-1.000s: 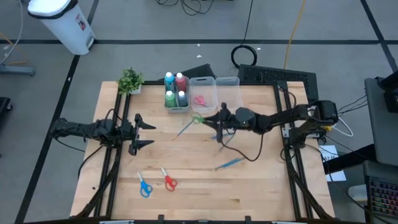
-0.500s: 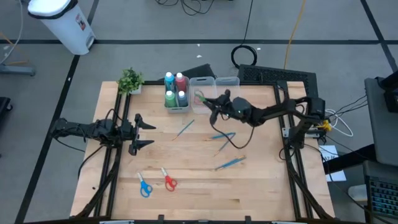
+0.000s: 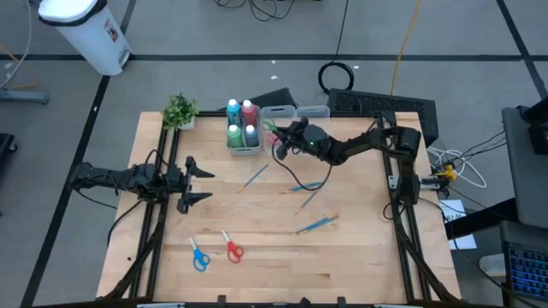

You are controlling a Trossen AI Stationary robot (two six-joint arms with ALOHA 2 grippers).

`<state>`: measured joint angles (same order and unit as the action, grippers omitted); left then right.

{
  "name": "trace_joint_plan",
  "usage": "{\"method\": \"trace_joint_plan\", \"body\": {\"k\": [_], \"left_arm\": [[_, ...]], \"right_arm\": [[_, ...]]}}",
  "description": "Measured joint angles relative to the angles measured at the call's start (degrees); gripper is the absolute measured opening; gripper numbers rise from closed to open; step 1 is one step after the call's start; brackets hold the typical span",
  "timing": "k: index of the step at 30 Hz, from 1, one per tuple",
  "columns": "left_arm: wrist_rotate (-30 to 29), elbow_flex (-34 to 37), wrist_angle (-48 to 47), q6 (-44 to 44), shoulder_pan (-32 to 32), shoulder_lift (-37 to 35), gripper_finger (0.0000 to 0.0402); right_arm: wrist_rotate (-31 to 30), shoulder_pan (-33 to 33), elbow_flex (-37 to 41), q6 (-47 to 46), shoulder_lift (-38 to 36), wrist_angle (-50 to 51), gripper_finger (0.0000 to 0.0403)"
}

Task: Pick & Place Paint Supplies
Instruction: Put the green scissors into the left transparent bin

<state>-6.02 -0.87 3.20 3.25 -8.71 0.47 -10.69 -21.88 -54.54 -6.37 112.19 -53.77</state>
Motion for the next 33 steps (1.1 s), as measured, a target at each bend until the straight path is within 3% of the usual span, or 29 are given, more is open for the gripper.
{"method": "trace_joint_plan", "body": {"k": [13, 24, 29, 33], "left_arm": [[0.0, 0.0, 0.0, 0.0, 0.0, 0.0, 0.0308], [0.0, 0.0, 0.0, 0.0, 0.0, 0.0, 0.0308], [0.0, 0.0, 0.0, 0.0, 0.0, 0.0, 0.0308], [0.0, 0.0, 0.0, 0.0, 0.0, 0.0, 0.0308]], "right_arm": [[-0.4, -2.0, -0.2, 4.3, -0.2, 4.0, 0.0045], [-1.0, -1.1, -0.1, 2.4, -0.8, 7.4, 0.0045], [6.1, -0.9, -0.1, -1.1, -1.6, 7.6, 0.0045], [8.1, -1.1, -0.1, -2.1, -4.4, 9.7, 0.0045]]}}
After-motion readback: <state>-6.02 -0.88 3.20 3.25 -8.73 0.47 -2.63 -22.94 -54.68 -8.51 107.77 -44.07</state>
